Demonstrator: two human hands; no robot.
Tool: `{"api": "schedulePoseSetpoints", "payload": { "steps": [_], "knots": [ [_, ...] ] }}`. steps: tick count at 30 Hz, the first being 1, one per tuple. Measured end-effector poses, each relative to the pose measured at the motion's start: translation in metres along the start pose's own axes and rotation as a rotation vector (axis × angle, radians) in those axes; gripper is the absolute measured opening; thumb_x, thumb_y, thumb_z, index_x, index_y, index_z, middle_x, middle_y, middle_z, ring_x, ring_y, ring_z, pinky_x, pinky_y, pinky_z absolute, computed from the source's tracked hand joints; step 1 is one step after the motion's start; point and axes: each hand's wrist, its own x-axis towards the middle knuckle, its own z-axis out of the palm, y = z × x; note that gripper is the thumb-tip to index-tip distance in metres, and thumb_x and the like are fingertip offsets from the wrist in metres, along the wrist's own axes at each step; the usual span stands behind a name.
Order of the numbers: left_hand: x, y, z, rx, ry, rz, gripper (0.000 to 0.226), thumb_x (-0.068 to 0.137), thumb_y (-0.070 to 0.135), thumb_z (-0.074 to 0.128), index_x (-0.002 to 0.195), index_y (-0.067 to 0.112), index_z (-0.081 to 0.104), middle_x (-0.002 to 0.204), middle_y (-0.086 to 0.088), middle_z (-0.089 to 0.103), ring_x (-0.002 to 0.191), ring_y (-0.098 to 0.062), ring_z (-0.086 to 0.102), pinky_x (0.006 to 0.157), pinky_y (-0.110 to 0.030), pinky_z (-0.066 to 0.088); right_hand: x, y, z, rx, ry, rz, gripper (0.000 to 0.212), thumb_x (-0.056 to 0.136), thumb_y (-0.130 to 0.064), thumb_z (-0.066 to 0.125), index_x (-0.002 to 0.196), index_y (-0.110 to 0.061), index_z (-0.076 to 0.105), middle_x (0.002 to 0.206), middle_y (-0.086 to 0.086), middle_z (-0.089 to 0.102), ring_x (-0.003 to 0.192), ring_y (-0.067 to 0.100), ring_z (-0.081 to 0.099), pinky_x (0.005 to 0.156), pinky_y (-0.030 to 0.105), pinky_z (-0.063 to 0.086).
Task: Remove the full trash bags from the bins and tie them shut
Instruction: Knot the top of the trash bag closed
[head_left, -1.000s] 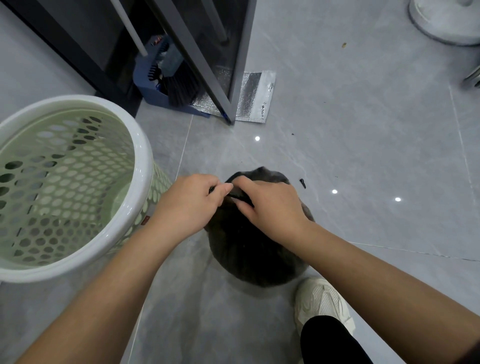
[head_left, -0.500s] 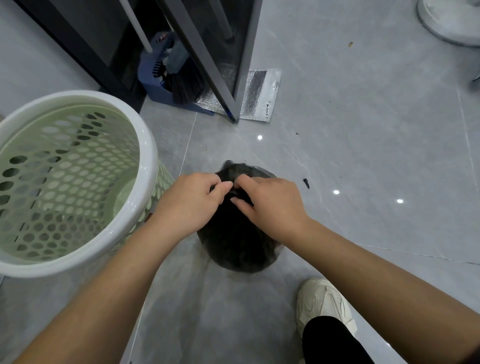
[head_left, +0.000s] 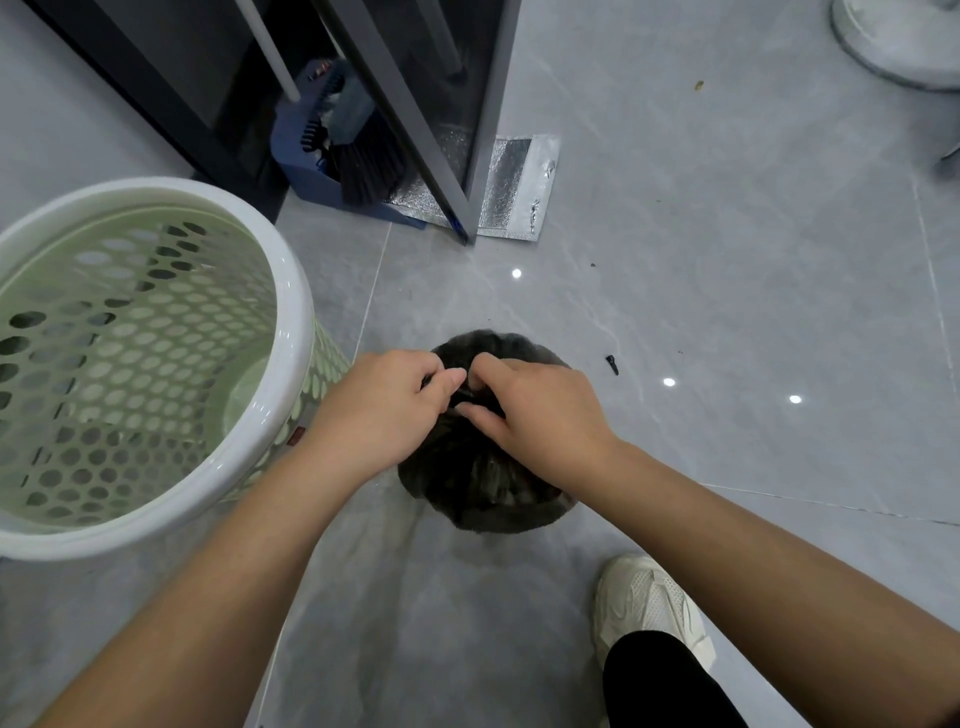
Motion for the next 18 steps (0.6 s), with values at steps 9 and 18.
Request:
{"api": "schedulePoseSetpoints", "payload": {
  "steps": [9, 18],
  "knots": [
    [-0.0016, -0.0004, -0.0015, 0.000, -0.007, -0.011, 0.040, 0.094, 0.041, 0.046, 0.066, 0.016, 0.060, 0.051, 0.003, 0.048, 0.054, -0.016, 0.050, 0.056, -0.034, 0.042, -0.0021, 0.0035, 0.0030, 0.059, 0.027, -0.048, 0.021, 0.083, -0.029, 0.067, 0.077, -0.010, 0.060, 0.082, 0.004, 0.056, 0.073, 0.021, 0.052, 0.061, 0.030, 0.037],
    [-0.0035, -0.0007, -0.0037, -0.003, 0.022, -0.015, 0.038, 0.093, 0.039, 0.049, 0.063, 0.017, 0.058, 0.047, 0.003, 0.046, 0.051, -0.015, 0.047, 0.055, -0.033, 0.040, -0.0015, -0.0034, -0.0005, -0.050, 0.003, 0.014, 0.018, 0.091, -0.034, 0.050, 0.089, -0.018, 0.054, 0.071, -0.003, 0.059, 0.057, 0.021, 0.055, 0.043, 0.025, 0.029]
  ]
}}
